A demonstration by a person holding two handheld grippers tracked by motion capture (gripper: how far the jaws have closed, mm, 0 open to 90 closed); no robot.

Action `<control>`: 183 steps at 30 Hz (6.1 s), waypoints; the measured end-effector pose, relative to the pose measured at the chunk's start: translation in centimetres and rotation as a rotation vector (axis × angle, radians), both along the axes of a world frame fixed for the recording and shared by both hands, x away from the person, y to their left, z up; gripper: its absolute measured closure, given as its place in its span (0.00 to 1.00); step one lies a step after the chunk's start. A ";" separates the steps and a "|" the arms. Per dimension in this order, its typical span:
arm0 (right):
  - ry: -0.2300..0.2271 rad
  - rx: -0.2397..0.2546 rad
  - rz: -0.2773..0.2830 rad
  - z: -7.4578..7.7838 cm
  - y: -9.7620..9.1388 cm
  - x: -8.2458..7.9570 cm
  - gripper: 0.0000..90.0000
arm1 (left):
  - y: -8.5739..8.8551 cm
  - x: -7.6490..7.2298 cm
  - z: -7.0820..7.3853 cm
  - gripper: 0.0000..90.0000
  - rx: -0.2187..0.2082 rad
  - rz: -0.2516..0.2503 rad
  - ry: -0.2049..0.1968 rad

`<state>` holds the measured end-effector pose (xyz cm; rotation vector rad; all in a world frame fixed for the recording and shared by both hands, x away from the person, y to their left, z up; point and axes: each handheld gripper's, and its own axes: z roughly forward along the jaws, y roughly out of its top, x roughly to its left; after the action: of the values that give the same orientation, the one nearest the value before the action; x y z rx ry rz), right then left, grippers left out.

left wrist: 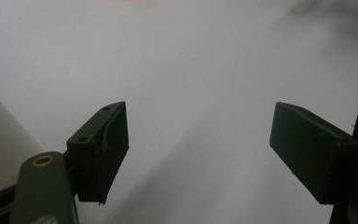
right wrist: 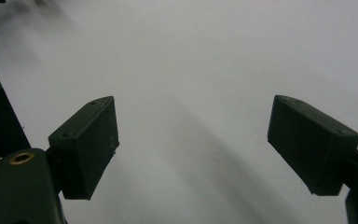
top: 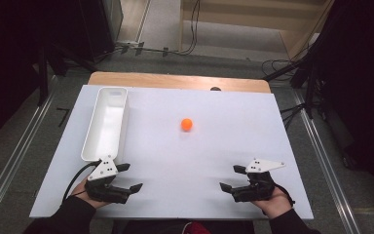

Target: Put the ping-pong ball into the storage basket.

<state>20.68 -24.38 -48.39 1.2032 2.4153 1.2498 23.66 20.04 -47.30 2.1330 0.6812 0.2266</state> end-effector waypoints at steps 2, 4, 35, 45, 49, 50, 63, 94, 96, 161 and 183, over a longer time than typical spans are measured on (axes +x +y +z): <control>-0.002 0.001 0.001 0.0 0.0 0.0 0.17 | 0.0 0.0 0.0 0.22 -0.005 0.004 -0.005; -0.001 0.002 0.004 0.0 0.1 0.0 0.17 | 0.0 0.0 0.0 0.22 -0.005 0.003 -0.002; 0.006 -0.012 0.016 -0.1 0.2 0.2 0.17 | -0.5 -0.1 0.2 0.22 0.036 0.010 0.000; 0.011 -0.018 0.023 -0.1 0.2 0.2 0.17 | -1.1 -0.2 0.8 0.22 0.020 -0.006 0.012; 0.011 -0.017 0.024 -0.1 0.2 0.2 0.17 | -1.7 -0.4 1.2 0.22 0.006 -0.019 0.005; 0.013 -0.017 0.022 -0.1 0.3 0.2 0.17 | -2.0 -0.4 1.4 0.22 -0.006 -0.024 -0.007; 0.013 -0.019 0.026 -0.2 0.3 0.2 0.17 | -3.9 0.2 1.8 0.22 -0.057 -0.007 -0.047; 0.012 -0.016 0.029 -0.1 0.2 0.0 0.17 | -8.7 2.9 1.9 0.22 0.023 -0.018 0.025; 0.010 -0.017 0.029 -0.1 0.2 0.0 0.17 | -8.9 3.0 1.9 0.22 0.021 -0.015 0.031; 0.026 -0.013 0.020 -0.2 0.1 0.2 0.17 | -14.5 11.7 2.8 0.03 0.101 0.072 0.105; 0.030 -0.014 0.006 -0.3 0.3 0.5 0.17 | -16.1 14.7 2.3 0.03 0.069 0.112 0.098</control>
<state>21.22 -24.04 -48.72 1.2203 2.4471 1.2232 38.35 3.94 -44.99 2.1853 0.8626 0.2106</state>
